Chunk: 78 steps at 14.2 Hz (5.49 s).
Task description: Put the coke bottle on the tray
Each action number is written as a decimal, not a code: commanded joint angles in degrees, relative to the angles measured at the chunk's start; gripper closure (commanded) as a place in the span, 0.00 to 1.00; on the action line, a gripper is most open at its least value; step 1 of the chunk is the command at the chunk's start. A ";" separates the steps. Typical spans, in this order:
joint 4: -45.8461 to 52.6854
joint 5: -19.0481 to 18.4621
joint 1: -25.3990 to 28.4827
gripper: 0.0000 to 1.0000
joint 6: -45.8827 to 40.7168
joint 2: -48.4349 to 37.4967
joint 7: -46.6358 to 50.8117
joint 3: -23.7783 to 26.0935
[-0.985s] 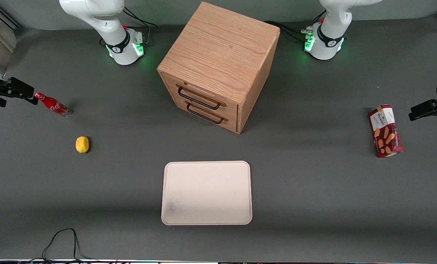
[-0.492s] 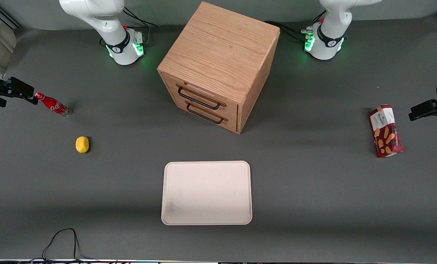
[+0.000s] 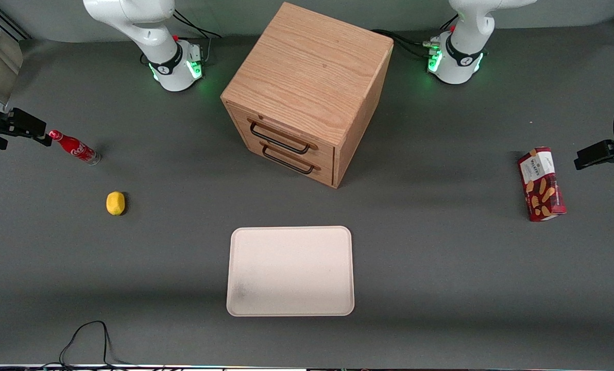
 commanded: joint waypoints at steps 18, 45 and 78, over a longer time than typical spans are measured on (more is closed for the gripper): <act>-27.42 -12.24 -2.03 0.00 6.80 -28.05 -28.27 -24.90; -52.82 -13.47 -2.21 0.00 43.44 -14.62 -33.55 -32.46; -53.97 -9.69 -3.00 0.86 48.55 -9.85 -37.25 -30.45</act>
